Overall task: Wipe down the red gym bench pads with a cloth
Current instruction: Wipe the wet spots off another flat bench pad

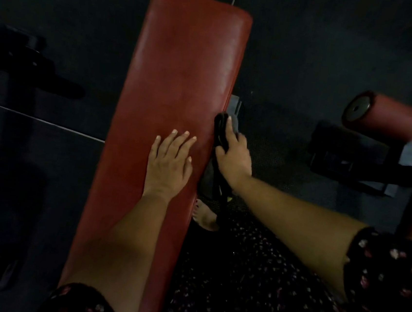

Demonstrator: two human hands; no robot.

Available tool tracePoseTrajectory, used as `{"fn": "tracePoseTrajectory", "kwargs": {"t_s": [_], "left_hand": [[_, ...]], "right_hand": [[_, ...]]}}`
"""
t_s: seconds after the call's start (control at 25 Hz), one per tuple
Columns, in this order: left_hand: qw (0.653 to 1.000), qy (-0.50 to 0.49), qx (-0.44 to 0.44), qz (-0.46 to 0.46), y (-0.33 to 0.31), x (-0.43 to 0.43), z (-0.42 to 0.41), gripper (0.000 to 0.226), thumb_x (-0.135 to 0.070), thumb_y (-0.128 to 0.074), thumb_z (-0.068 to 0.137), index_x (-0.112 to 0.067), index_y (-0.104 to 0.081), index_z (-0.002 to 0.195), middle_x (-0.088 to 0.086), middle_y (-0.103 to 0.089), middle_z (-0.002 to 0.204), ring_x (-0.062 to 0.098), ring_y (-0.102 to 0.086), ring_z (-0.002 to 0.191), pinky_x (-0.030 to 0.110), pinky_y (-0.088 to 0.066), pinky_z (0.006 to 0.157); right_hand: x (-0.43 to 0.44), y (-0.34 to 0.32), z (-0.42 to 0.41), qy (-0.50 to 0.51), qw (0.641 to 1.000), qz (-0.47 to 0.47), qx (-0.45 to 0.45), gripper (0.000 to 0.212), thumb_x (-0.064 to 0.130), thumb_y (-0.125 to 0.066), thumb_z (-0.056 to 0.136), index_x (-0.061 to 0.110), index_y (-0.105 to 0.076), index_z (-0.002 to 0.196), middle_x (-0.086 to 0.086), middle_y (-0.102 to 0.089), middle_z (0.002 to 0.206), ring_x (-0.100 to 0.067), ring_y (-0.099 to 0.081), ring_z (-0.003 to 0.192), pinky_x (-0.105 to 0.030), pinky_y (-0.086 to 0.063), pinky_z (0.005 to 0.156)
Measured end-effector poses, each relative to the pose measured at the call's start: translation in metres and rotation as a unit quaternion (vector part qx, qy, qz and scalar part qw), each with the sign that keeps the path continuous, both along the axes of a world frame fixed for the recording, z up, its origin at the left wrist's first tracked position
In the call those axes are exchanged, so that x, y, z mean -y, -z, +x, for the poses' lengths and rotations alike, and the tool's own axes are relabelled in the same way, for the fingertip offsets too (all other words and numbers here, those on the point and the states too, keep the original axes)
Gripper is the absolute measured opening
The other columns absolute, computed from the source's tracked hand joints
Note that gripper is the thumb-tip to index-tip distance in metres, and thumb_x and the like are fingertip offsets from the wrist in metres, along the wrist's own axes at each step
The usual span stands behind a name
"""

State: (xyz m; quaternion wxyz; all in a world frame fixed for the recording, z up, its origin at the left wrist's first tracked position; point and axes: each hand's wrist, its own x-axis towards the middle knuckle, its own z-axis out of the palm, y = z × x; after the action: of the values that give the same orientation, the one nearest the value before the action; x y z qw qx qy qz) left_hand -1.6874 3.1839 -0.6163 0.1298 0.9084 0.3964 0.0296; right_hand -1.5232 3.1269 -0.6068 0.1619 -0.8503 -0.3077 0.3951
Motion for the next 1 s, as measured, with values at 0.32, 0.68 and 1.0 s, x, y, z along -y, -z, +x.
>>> {"fn": "tracePoseTrajectory", "kwargs": {"t_s": [0.32,0.68,1.0], "left_hand": [[0.999,-0.004,0.024,0.023,0.005,0.004,0.001,0.046,-0.025,-0.04,0.095,-0.017,-0.052,0.138,0.005,-0.051,0.142,0.026,-0.04,0.137,0.05,-0.025,0.115],[0.998,-0.046,0.031,0.028,0.007,0.044,-0.03,0.043,-0.024,-0.041,0.098,-0.018,-0.05,0.14,0.005,-0.051,0.143,0.025,-0.041,0.137,0.049,-0.027,0.115],[0.984,-0.147,0.004,0.1,0.012,0.125,-0.078,0.046,-0.031,-0.042,0.101,-0.024,-0.038,0.146,0.005,-0.032,0.15,0.026,-0.033,0.139,0.054,-0.022,0.116]], "right_hand": [[0.095,-0.021,-0.089,-0.054,0.995,-0.044,-0.072,0.08,0.025,-0.048,0.096,0.041,0.008,0.151,-0.007,-0.02,0.155,-0.033,-0.038,0.128,-0.036,-0.037,0.104],[0.049,-0.003,-0.045,-0.018,0.999,0.02,-0.037,0.078,0.024,-0.046,0.097,0.048,0.008,0.147,-0.012,-0.017,0.157,-0.038,-0.037,0.131,-0.046,-0.041,0.105],[0.124,-0.005,-0.101,-0.129,0.989,-0.007,-0.073,0.084,0.027,-0.045,0.096,0.052,0.022,0.14,-0.009,-0.019,0.156,-0.035,-0.038,0.131,-0.049,-0.039,0.106]]}}
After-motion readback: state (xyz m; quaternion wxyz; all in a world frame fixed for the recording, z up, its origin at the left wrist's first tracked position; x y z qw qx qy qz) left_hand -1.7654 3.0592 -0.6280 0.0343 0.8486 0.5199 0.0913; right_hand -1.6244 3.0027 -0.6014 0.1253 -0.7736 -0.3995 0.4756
